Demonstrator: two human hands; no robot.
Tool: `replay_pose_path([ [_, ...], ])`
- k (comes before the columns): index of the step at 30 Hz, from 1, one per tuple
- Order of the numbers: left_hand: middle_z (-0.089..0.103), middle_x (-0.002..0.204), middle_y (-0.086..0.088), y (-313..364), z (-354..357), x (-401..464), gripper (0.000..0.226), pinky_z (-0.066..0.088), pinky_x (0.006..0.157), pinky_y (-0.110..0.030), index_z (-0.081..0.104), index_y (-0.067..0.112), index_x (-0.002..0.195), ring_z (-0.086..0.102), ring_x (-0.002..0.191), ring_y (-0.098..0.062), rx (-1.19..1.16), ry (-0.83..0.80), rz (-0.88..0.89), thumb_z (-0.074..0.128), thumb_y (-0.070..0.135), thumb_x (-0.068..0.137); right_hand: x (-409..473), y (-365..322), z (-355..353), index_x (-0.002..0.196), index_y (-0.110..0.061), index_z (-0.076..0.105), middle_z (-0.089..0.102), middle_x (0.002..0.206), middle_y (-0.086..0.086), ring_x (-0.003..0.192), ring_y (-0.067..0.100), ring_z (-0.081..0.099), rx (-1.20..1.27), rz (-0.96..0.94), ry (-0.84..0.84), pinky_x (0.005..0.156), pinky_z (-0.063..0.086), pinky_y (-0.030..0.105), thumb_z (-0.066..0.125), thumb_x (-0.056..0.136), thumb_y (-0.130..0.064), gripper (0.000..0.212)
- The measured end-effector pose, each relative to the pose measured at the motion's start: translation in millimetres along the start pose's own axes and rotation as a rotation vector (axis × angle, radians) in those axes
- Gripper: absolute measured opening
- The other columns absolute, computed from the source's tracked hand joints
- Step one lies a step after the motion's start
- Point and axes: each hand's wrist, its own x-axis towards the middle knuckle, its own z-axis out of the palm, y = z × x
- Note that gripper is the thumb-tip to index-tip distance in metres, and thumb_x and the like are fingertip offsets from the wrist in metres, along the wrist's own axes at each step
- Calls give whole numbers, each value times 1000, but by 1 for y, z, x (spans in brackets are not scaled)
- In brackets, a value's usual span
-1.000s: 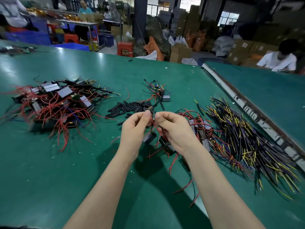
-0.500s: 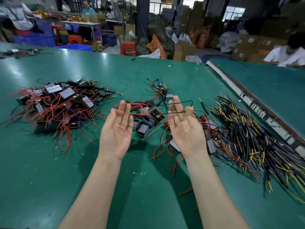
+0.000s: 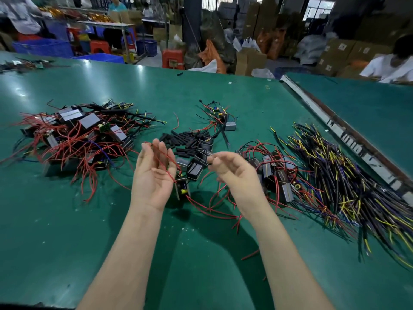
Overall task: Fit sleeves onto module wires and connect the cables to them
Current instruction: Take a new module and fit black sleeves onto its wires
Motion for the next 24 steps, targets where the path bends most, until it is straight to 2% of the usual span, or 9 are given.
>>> replay_pose_path([
  [2, 72, 83, 5, -1, -1, 0, 13, 56, 70, -22, 57, 17, 93, 68, 75, -5, 6, 8, -21, 60, 24, 83, -3, 7, 5, 95, -19, 64, 70, 87, -12, 83, 0, 62, -65, 30, -109, 74, 48, 14, 69, 81, -22, 15],
  [4, 72, 84, 5, -1, 1, -1, 10, 56, 74, -22, 63, 15, 86, 68, 77, -5, 56, 15, -44, 57, 23, 89, -4, 13, 8, 98, -19, 63, 68, 89, -9, 84, 2, 62, -98, 76, -137, 75, 49, 14, 68, 86, -15, 14],
  [7, 72, 87, 4, -1, 1, -3, 27, 53, 82, -23, 71, 16, 74, 68, 81, -7, 96, 3, -89, 53, 21, 94, -4, 16, 13, 97, -23, 64, 70, 85, -9, 78, 1, 63, -116, 91, -68, 68, 50, 15, 65, 88, -25, 10],
  [12, 71, 91, 1, -1, -1, -3, 8, 56, 70, -23, 61, 14, 93, 69, 80, -9, 114, -11, -88, 55, 18, 93, 0, 16, 6, 91, -15, 66, 70, 81, -5, 80, 7, 64, -68, 59, 132, 66, 50, 16, 65, 83, -34, 20],
  [18, 73, 84, 0, -10, 2, -7, 6, 55, 63, -18, 60, 10, 95, 68, 71, -7, 357, -62, -45, 54, 11, 92, 0, 17, 6, 100, -23, 63, 72, 83, -11, 76, 1, 66, -23, 101, 112, 63, 50, 15, 67, 77, -37, 27],
  [24, 72, 74, 2, -15, 1, -10, 2, 51, 56, -13, 56, 8, 90, 65, 63, -3, 515, -81, -31, 57, 10, 90, -1, 19, 5, 92, -28, 71, 73, 83, -11, 78, 2, 66, -62, 118, 85, 61, 48, 14, 71, 73, -44, 25],
])
